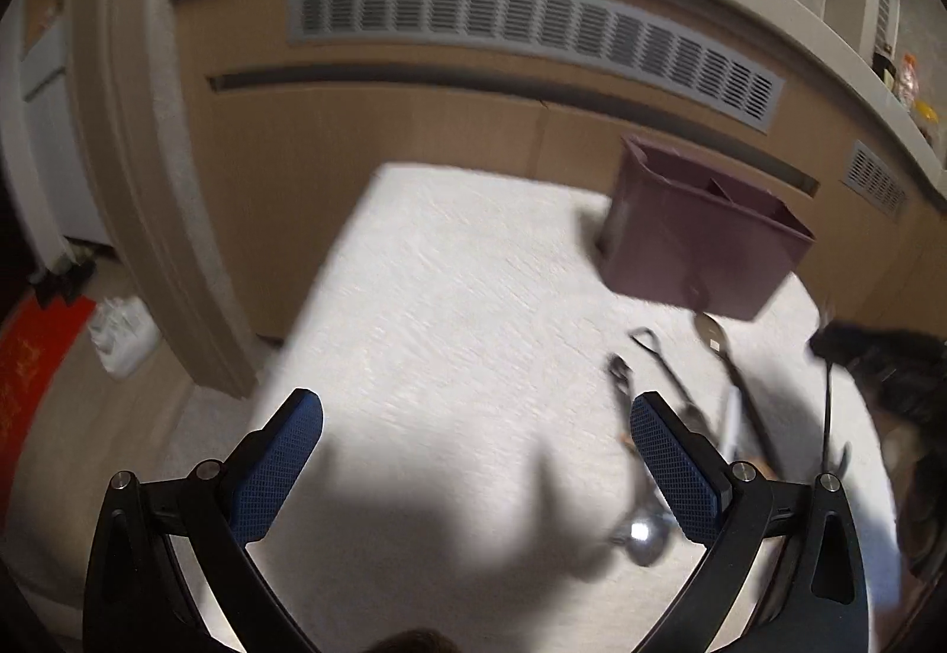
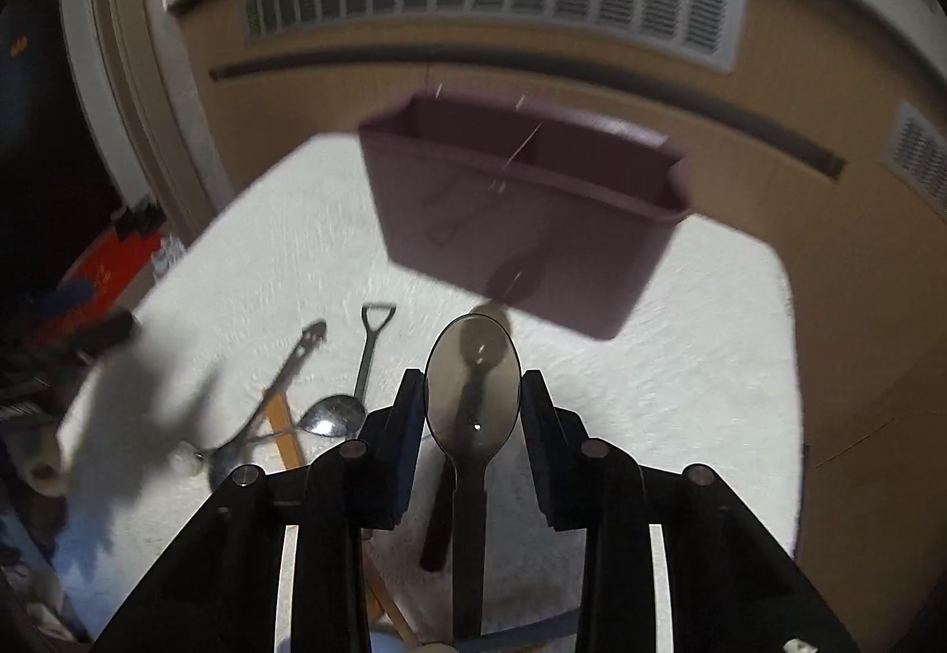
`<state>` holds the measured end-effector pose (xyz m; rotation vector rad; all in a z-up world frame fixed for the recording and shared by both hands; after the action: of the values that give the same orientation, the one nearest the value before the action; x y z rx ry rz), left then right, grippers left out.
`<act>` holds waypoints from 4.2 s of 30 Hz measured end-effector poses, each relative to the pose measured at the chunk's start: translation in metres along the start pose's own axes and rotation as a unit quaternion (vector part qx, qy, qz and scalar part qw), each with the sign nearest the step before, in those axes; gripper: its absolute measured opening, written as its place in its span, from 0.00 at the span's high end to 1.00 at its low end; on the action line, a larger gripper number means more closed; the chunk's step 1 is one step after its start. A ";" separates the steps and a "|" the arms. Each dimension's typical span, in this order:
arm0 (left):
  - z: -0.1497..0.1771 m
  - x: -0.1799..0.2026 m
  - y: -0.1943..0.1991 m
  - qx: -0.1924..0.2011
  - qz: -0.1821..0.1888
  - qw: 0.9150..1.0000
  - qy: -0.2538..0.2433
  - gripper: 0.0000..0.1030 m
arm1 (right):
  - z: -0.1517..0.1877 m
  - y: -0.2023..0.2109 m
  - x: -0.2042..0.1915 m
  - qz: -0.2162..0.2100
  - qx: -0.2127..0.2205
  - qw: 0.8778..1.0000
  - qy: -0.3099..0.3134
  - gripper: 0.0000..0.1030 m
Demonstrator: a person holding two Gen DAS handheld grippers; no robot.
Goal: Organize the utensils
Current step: 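Grasp the grey spoon with dark handle using the right tool, then grasp the silver spoon by its white ball end with the left tool, then drop the grey spoon in the caddy with right tool while left tool drops silver spoon, then grasp a wooden chopstick with the right tool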
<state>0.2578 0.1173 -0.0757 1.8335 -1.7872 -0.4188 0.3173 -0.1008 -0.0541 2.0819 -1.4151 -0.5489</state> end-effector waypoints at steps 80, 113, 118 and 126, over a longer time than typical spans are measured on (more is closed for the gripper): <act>-0.199 0.152 -0.076 0.115 0.086 0.979 -0.147 0.78 | -0.164 -0.016 0.085 0.073 0.149 0.984 -0.059 0.70; 0.022 0.019 0.024 -0.013 0.020 0.999 -0.031 0.18 | 0.079 0.050 0.012 0.039 -0.029 0.997 0.056 0.13; 0.042 0.015 0.018 -0.034 0.019 0.999 -0.032 0.18 | 0.103 0.049 -0.002 -0.001 -0.057 0.997 0.059 0.12; 0.043 0.040 0.001 -0.050 0.051 0.996 -0.044 0.18 | 0.107 0.022 -0.015 -0.049 -0.093 0.994 0.005 0.69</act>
<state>0.2352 0.0711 -0.1037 1.6705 -1.8749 -0.5455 0.2313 -0.1163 -0.1207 2.0087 -1.2123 -0.6828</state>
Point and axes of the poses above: each gripper's, at about its wrist camera, not at the fingertips, and y roughly against the way its jaws point, x to its right, z to its underside, the point moved 8 cm from there along -y, roughly the way its jaws point, and after that the axes turned 9 degrees about x, right-handed, at the moved point
